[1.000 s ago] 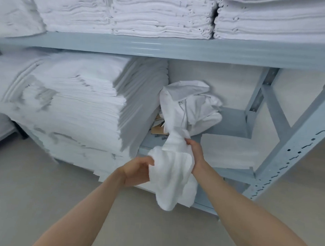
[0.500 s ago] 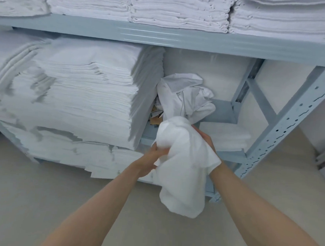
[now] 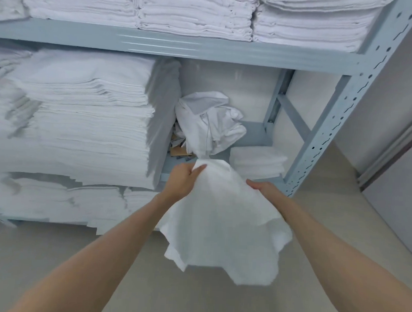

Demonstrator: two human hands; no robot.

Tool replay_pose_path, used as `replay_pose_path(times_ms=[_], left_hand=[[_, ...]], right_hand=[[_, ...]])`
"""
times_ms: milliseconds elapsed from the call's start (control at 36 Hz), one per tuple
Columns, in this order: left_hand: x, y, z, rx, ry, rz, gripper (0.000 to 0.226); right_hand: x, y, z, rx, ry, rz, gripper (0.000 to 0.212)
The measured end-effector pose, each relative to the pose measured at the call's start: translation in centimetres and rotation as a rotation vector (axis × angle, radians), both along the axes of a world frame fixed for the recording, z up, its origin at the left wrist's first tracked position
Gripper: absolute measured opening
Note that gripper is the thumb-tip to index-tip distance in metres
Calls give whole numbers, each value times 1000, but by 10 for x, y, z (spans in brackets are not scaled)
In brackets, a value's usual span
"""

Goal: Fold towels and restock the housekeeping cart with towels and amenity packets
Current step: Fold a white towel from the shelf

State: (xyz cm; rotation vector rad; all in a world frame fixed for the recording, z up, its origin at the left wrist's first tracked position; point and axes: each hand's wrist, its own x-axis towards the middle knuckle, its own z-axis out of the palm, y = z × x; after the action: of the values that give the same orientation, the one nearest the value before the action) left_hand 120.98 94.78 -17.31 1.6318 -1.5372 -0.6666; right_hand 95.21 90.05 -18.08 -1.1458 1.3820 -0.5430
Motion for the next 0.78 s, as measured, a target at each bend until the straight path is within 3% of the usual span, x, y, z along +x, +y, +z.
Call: replay_pose_path(times_ms=[56,139,222,333,417,556,694,778], left_hand=[[-12,-3,17,-49,18,-49,50],[-34,-7,33,-81,227,-83,52],[-53,-15,49,-91,352,-50,53],[-69,-20,68,-116,433,-45,54],[-73,-18,76,-134,515,-13,54],[-75,-17,88,-149,617,69,36],[-61,-11,67,50,613,187,41],[-51,2,35,206,767,131,57]], right_hand=[[-2,5,1,-38,142,113,35],[4,7,1,-161,257,215,57],[15,11,9,-321,299,356,37],[24,9,20,-461,244,455,45],[23,6,27,-397,207,443,41],[27,16,38,-183,-144,338,11],[48,6,31,-54,-234,31,38],[49,1,27,166,-367,-181,36]])
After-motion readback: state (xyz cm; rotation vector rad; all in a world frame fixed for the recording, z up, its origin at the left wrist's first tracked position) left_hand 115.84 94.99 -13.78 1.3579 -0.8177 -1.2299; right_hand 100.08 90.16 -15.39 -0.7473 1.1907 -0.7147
